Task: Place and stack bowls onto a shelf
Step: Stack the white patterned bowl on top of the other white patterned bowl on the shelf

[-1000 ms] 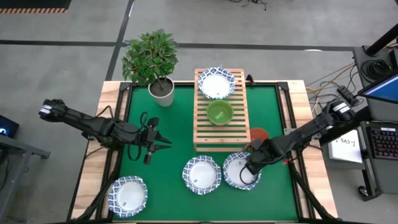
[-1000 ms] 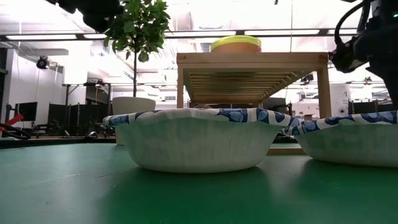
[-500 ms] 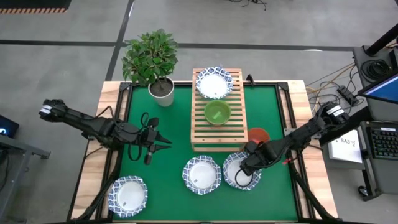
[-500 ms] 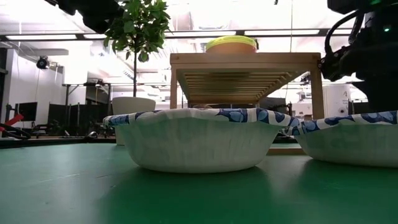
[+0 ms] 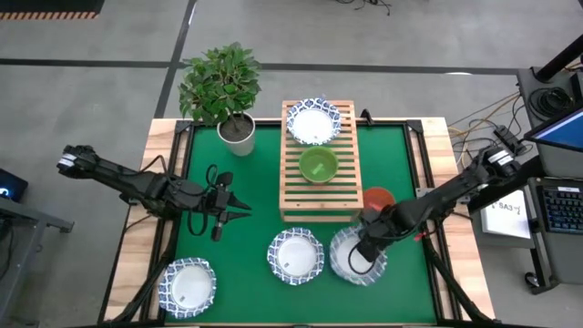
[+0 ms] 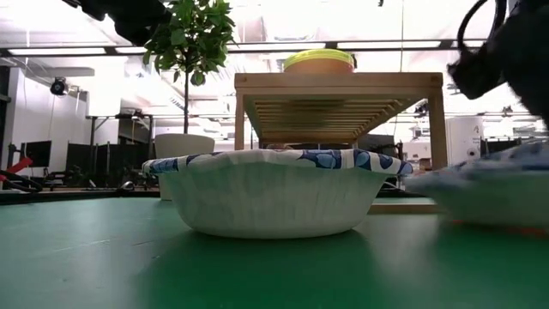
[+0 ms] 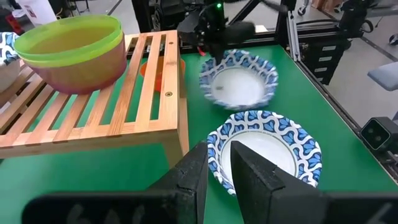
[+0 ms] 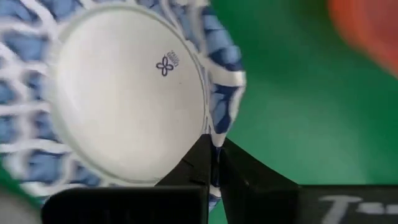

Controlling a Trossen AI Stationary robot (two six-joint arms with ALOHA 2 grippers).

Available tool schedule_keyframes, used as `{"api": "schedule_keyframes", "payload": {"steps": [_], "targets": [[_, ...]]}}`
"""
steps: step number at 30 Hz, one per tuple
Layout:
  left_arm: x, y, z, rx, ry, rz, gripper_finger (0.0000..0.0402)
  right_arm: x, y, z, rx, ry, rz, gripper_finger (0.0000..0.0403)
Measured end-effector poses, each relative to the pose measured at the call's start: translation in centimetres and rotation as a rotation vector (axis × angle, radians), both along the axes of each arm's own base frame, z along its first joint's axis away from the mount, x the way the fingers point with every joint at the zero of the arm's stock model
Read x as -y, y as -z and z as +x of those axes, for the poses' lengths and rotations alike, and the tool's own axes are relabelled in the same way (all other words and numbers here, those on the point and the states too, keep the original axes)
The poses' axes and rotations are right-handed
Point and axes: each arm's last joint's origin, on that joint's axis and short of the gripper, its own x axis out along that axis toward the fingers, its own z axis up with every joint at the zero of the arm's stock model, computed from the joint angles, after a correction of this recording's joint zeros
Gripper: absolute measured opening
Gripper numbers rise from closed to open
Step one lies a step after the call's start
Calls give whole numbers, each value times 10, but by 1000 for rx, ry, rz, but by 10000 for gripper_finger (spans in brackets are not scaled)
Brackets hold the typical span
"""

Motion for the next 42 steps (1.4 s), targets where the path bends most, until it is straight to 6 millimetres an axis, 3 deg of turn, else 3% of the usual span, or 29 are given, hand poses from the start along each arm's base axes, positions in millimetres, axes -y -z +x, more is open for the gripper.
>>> {"api": "schedule_keyframes", "payload": {"steps": [5, 11, 15, 19, 25, 32, 36, 42], "targets": [[0, 0, 0, 2, 1, 2, 52, -2, -26, -6, 124, -106, 220, 8], [0, 0, 1, 4, 3, 8, 52, 3, -77, 2, 646, -196, 342, 8], [1, 0, 3, 12, 11, 28, 52, 21, -112, 5, 1047, -219, 161, 8], [2, 0, 7, 28, 13, 33, 52, 49, -141, 4, 1233, -176, -184, 8], [2, -2, 8, 51, 19, 44, 52, 99, -183, 4, 1232, -94, -540, 8], [2, -2, 8, 56, 27, 65, 52, 163, -216, 7, 1031, 138, -697, 8], [2, -3, 8, 62, 27, 65, 52, 202, -220, 15, 935, 233, -698, 8], [2, -6, 8, 71, 26, 58, 52, 265, -200, 37, 915, 261, -455, 8]]}}
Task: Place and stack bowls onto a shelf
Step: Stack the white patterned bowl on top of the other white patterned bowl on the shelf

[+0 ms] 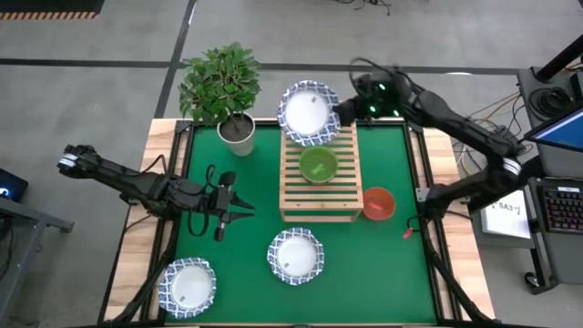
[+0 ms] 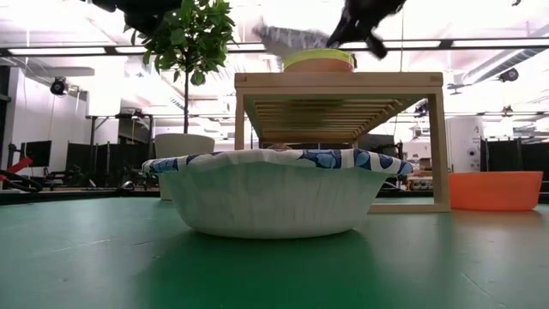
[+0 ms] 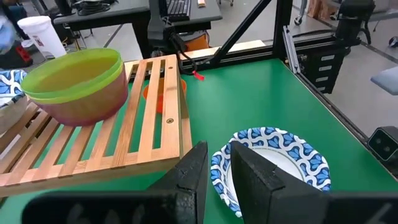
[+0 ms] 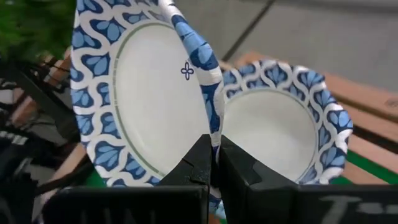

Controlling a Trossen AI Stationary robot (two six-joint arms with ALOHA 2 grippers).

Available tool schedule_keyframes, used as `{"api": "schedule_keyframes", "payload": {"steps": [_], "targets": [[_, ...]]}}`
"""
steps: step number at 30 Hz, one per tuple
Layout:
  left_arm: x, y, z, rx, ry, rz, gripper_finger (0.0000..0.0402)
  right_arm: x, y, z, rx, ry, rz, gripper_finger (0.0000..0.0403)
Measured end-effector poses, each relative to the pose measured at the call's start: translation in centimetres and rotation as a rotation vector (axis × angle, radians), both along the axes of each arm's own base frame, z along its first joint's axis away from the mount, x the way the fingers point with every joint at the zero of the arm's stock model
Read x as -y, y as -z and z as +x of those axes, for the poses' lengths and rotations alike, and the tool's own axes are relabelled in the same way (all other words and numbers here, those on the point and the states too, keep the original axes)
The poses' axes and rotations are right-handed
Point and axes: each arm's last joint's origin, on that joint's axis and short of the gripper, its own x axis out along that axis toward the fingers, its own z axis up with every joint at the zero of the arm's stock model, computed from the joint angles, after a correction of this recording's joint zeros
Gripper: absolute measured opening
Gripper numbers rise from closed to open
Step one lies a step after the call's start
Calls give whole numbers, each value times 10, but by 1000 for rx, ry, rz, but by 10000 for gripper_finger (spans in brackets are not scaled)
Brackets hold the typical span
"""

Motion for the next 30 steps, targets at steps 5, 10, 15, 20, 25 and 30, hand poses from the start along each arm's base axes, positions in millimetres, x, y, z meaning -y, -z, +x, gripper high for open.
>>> {"api": "schedule_keyframes", "payload": {"steps": [5, 10, 15, 20, 25, 30], "targets": [[0, 0, 0, -1, -1, -3, 52, 44, 27, 15, -15, -11, 174, 9], [0, 0, 0, -1, -1, -7, 52, 70, 44, 20, -36, -28, 242, 9], [0, 0, 0, -3, -1, -11, 52, 78, 43, 20, -58, -32, 217, 11], [0, 0, 0, -3, -1, -11, 52, 76, 35, 14, -68, -13, 184, 39], [0, 0, 0, -3, -1, -11, 52, 73, 31, 6, -108, 17, 184, 82], [0, 0, 0, -4, -2, -14, 52, 70, 30, 2, -125, 25, 182, 115]]}}
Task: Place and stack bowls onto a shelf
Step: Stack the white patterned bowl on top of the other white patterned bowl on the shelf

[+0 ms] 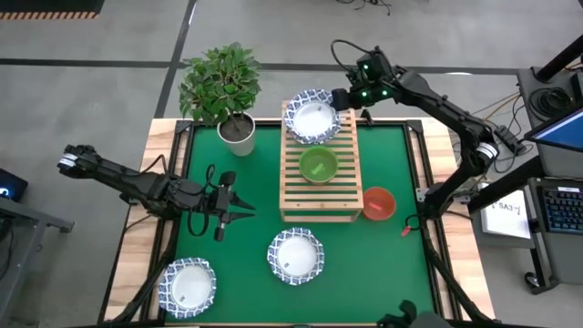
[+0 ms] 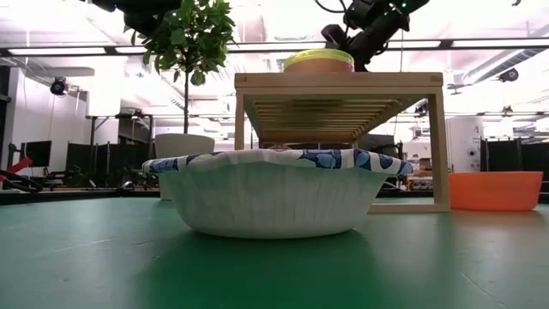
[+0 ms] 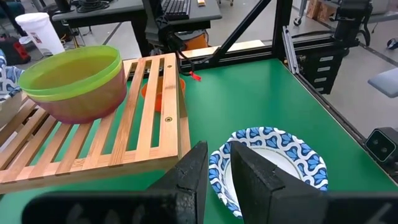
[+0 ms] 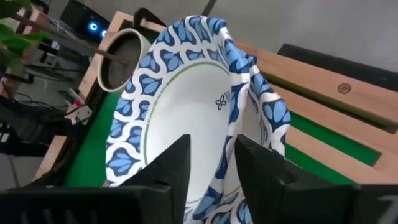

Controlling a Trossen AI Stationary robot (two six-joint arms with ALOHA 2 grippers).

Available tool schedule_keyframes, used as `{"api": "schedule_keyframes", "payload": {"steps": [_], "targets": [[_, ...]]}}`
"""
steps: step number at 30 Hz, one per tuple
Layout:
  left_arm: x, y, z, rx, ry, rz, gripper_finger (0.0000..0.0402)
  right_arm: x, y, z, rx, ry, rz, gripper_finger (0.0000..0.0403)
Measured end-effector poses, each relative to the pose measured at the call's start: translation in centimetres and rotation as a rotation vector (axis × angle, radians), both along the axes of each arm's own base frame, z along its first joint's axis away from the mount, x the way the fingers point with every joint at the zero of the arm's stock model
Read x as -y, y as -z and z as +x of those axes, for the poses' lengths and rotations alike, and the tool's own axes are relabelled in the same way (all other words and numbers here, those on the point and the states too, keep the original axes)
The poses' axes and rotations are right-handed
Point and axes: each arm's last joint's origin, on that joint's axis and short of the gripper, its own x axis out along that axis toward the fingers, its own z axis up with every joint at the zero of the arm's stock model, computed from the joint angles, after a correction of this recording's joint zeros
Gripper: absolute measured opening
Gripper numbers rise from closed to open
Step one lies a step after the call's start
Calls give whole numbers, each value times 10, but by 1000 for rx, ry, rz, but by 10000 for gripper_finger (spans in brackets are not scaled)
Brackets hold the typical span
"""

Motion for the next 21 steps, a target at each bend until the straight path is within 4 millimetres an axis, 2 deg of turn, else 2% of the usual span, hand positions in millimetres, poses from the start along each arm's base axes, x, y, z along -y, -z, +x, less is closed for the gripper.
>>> {"api": "schedule_keyframes", "payload": {"steps": [6, 14, 17, 21], "targets": [[0, 0, 0, -1, -1, -4, 52, -3, -8, -7, 10, 13, -20, 136], [0, 0, 0, -1, -1, -5, 52, -16, -27, -22, 32, -19, -112, 135], [0, 0, 0, -1, -1, -6, 52, -32, -40, -26, 45, -88, -206, 129], [0, 0, 0, -1, -2, -9, 52, -63, -52, -29, 68, -211, -313, 120]]}}
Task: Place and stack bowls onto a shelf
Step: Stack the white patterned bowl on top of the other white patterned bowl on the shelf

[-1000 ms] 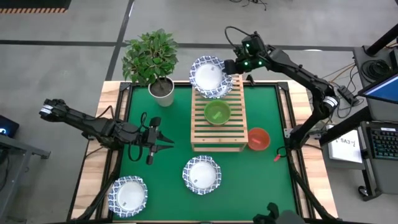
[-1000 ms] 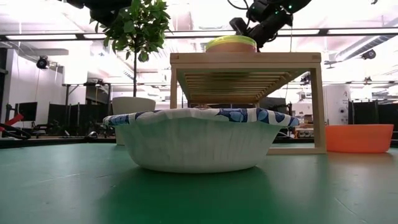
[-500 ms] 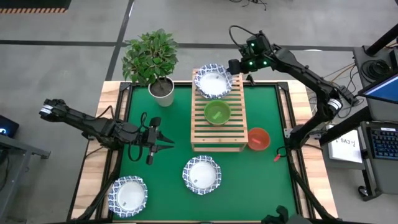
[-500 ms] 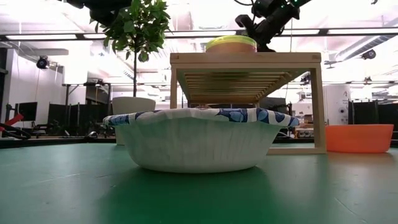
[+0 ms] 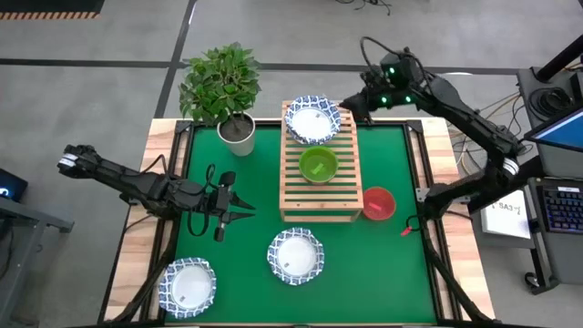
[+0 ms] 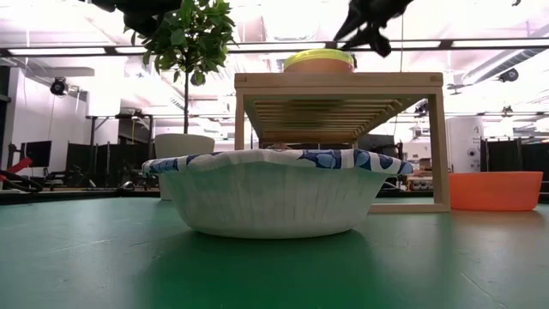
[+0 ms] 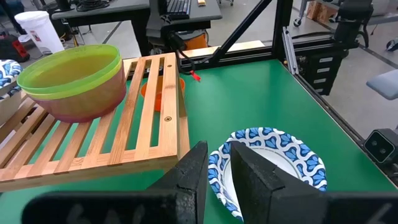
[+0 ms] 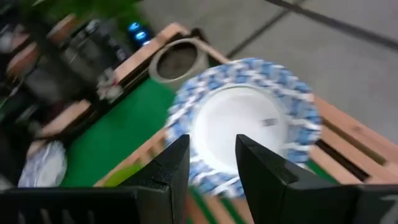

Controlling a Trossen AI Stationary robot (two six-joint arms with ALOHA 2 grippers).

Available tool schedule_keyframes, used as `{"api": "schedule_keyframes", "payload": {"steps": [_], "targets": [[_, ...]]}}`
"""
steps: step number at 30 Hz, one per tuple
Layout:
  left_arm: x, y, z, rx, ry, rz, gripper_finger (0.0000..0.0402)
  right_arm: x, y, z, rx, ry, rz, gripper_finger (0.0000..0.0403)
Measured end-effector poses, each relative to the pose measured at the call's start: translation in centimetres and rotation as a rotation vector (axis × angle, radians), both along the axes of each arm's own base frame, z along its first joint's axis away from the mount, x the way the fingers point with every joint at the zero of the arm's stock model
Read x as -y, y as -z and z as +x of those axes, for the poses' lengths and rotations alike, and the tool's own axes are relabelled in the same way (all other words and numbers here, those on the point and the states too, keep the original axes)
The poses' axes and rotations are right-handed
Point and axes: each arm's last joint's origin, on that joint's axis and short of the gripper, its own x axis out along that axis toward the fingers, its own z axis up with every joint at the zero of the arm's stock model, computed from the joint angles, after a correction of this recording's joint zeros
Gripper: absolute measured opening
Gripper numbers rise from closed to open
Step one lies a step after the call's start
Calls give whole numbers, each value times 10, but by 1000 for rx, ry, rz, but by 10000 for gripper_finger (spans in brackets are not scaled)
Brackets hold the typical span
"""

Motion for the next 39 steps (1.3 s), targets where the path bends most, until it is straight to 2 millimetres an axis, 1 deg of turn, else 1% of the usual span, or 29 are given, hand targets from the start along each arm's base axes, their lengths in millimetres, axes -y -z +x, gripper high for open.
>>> {"api": "schedule_keyframes", "payload": {"steps": [4, 8, 11, 13, 18, 21, 26, 30, 34, 39], "targets": [[0, 0, 0, -1, -3, -12, 52, -39, 0, -4, -4, -75, -98, 111], [0, 0, 0, -3, -10, -33, 52, -78, 12, -6, 54, -162, -175, 105], [0, 0, 0, -6, -19, -62, 52, -106, 29, -6, 140, -275, -217, 105], [0, 1, 0, -10, -26, -84, 52, -124, 44, -7, 189, -349, -236, 105], [0, 3, -1, -36, -61, -180, 52, -159, 81, -11, 254, -478, -291, 105], [0, 12, -1, -59, -89, -257, 52, -174, 97, -16, 274, -558, -315, 105], [0, 32, -1, -90, -139, -387, 52, -192, 124, -19, 291, -607, -335, 105], [5, 44, 5, -132, -160, -441, 52, -202, 141, -19, 271, -620, -269, 105], [11, 52, 14, -174, -162, -439, 52, -216, 153, -17, 222, -654, -201, 105], [23, 58, 22, -235, -109, -419, 52, -236, 155, -21, 220, -737, -131, 105]]}}
